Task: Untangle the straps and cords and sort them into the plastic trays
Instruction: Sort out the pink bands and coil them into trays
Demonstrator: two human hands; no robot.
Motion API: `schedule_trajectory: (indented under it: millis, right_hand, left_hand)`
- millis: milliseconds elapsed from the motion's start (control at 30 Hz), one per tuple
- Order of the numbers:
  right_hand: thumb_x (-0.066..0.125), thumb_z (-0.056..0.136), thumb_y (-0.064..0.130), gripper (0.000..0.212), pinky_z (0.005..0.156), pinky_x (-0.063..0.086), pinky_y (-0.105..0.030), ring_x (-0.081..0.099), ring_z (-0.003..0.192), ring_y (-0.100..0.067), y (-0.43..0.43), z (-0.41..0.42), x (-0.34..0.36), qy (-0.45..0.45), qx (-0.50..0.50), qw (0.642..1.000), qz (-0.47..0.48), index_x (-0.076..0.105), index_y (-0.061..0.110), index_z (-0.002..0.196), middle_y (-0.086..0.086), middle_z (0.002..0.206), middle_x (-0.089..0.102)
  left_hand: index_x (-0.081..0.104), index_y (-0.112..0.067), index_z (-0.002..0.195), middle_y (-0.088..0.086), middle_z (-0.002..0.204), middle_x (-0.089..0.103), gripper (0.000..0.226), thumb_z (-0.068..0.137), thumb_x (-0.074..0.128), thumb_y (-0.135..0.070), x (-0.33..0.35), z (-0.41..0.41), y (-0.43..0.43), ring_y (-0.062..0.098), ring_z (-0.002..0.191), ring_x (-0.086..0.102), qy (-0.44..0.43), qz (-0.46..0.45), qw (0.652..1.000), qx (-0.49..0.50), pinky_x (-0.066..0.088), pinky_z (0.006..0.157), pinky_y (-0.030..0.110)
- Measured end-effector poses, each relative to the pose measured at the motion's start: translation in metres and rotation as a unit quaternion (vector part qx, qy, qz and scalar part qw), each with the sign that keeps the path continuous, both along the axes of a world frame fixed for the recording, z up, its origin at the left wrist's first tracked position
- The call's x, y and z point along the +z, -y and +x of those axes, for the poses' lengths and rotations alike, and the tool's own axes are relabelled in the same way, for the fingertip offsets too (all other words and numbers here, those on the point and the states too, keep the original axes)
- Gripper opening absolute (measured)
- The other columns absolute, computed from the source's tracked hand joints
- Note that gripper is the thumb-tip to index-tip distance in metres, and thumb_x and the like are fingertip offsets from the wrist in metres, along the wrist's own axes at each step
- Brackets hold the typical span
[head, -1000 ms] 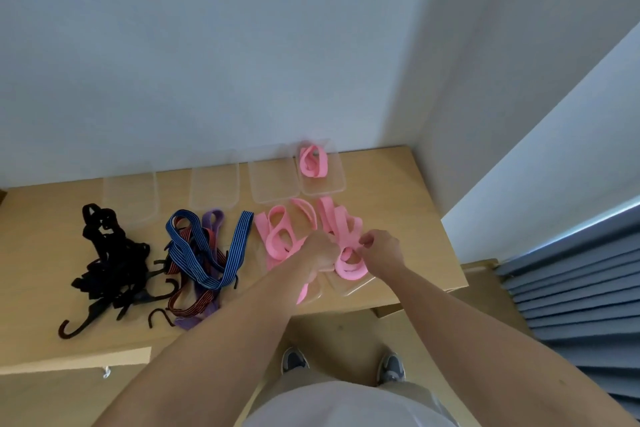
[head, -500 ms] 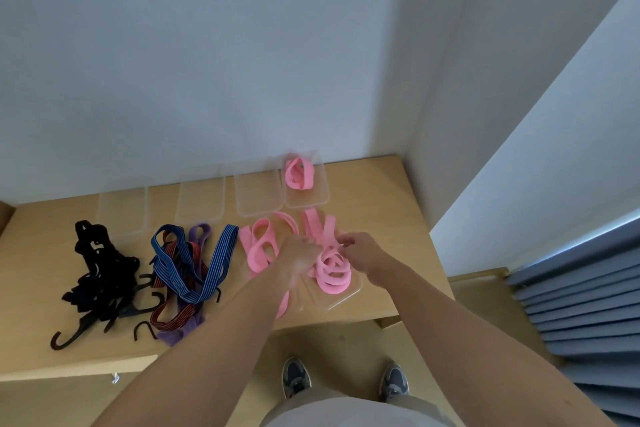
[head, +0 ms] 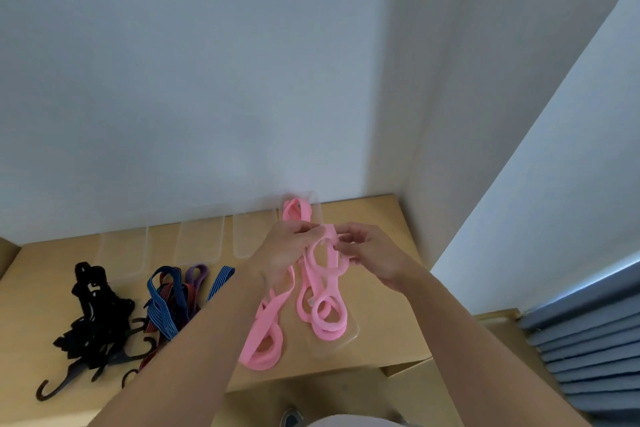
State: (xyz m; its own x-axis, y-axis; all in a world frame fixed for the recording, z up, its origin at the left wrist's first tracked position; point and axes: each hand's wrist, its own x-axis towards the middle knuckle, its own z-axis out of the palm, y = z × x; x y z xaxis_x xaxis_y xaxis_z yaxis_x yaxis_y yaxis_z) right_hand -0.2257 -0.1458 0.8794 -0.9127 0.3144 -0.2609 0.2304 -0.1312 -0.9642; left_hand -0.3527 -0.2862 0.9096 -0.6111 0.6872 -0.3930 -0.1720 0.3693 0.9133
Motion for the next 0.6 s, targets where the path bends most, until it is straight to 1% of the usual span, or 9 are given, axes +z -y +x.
schedule_trajectory:
  millis: [100, 167, 233, 300, 367, 400, 467, 533, 600]
  right_hand:
    - [0.061, 0.097, 0.004, 0.027, 0.075, 0.052, -0.023, 0.065, 0.087, -0.014, -0.004, 0.005, 0.022, -0.022, 0.021, 0.999, -0.025, 0.071, 0.012, 0.121, -0.016, 0.105, 0.070]
    - [0.064, 0.097, 0.016, 0.022, 0.079, 0.052, -0.027, 0.064, 0.088, -0.016, -0.004, 0.007, 0.037, -0.036, 0.022, 0.998, -0.039, 0.073, 0.011, 0.116, -0.008, 0.100, 0.070]
    - [0.067, 0.092, 0.029, 0.027, 0.081, 0.053, -0.032, 0.066, 0.088, -0.018, -0.002, 0.009, 0.049, -0.058, -0.004, 0.998, -0.037, 0.075, 0.010, 0.110, -0.008, 0.096, 0.073]
    - [0.070, 0.087, 0.032, 0.035, 0.084, 0.054, -0.037, 0.068, 0.090, -0.022, -0.002, 0.008, 0.059, -0.080, -0.034, 0.996, -0.025, 0.074, 0.006, 0.109, -0.017, 0.101, 0.074]
    - [0.072, 0.086, 0.028, 0.028, 0.079, 0.054, -0.033, 0.068, 0.086, -0.022, -0.002, 0.008, 0.068, -0.103, -0.056, 0.993, -0.010, 0.075, 0.006, 0.104, -0.016, 0.099, 0.074]
    - [0.074, 0.086, 0.024, 0.020, 0.077, 0.053, -0.031, 0.068, 0.084, -0.021, -0.002, 0.007, 0.071, -0.111, -0.072, 0.991, 0.006, 0.077, 0.009, 0.099, -0.013, 0.096, 0.074]
    - [0.077, 0.086, 0.020, 0.004, 0.081, 0.051, -0.031, 0.067, 0.089, -0.018, -0.004, 0.005, 0.076, -0.118, -0.114, 0.984, 0.072, 0.078, 0.019, 0.090, -0.003, 0.104, 0.071]
    - [0.077, 0.088, 0.022, 0.003, 0.088, 0.052, -0.031, 0.067, 0.103, -0.013, -0.007, 0.004, 0.083, -0.116, -0.134, 0.974, 0.138, 0.079, 0.024, 0.089, 0.008, 0.121, 0.063]
    - [0.074, 0.091, 0.022, 0.005, 0.090, 0.054, -0.035, 0.068, 0.107, -0.014, -0.009, 0.004, 0.094, -0.128, -0.128, 0.970, 0.159, 0.078, 0.025, 0.090, 0.014, 0.128, 0.061]
  left_hand:
    - [0.079, -0.017, 0.099, -0.015, 0.063, 0.063, 0.010, 0.096, 0.069, -0.019, 0.014, -0.004, 0.003, 0.001, 0.057, 0.052, -0.011, 0.032, 0.999, -0.021, 0.040, 0.066, 0.023]
    - [0.081, -0.022, 0.094, -0.009, 0.069, 0.061, 0.009, 0.094, 0.072, -0.019, 0.023, -0.004, 0.004, 0.006, 0.061, 0.047, -0.022, 0.067, 0.997, -0.034, 0.037, 0.065, 0.026]
    - [0.080, -0.018, 0.098, 0.000, 0.079, 0.060, 0.009, 0.094, 0.072, -0.019, 0.029, -0.004, 0.005, 0.012, 0.067, 0.046, -0.030, 0.099, 0.993, -0.052, 0.037, 0.066, 0.028]
    - [0.077, -0.011, 0.103, 0.009, 0.086, 0.065, 0.012, 0.095, 0.071, -0.018, 0.038, -0.002, 0.005, 0.014, 0.073, 0.053, -0.051, 0.114, 0.990, -0.070, 0.043, 0.069, 0.029]
    - [0.076, -0.011, 0.104, 0.018, 0.094, 0.070, 0.012, 0.094, 0.071, -0.017, 0.046, 0.001, 0.005, 0.021, 0.082, 0.061, -0.079, 0.120, 0.988, -0.062, 0.052, 0.079, 0.037]
    - [0.077, -0.015, 0.103, 0.017, 0.098, 0.071, 0.011, 0.093, 0.073, -0.017, 0.050, 0.001, 0.004, 0.025, 0.085, 0.063, -0.103, 0.119, 0.986, -0.047, 0.055, 0.084, 0.041]
    - [0.078, -0.021, 0.098, -0.003, 0.113, 0.070, 0.008, 0.091, 0.076, -0.019, 0.057, 0.002, 0.002, 0.028, 0.092, 0.066, -0.165, 0.118, 0.979, -0.029, 0.055, 0.092, 0.045]
    - [0.078, -0.021, 0.097, -0.019, 0.126, 0.065, 0.006, 0.091, 0.076, -0.021, 0.068, 0.003, -0.002, 0.024, 0.099, 0.070, -0.192, 0.131, 0.972, -0.033, 0.056, 0.095, 0.050]
    - [0.077, -0.019, 0.098, -0.021, 0.131, 0.065, 0.010, 0.090, 0.075, -0.024, 0.078, 0.004, -0.006, 0.020, 0.108, 0.070, -0.214, 0.143, 0.965, -0.044, 0.053, 0.099, 0.053]
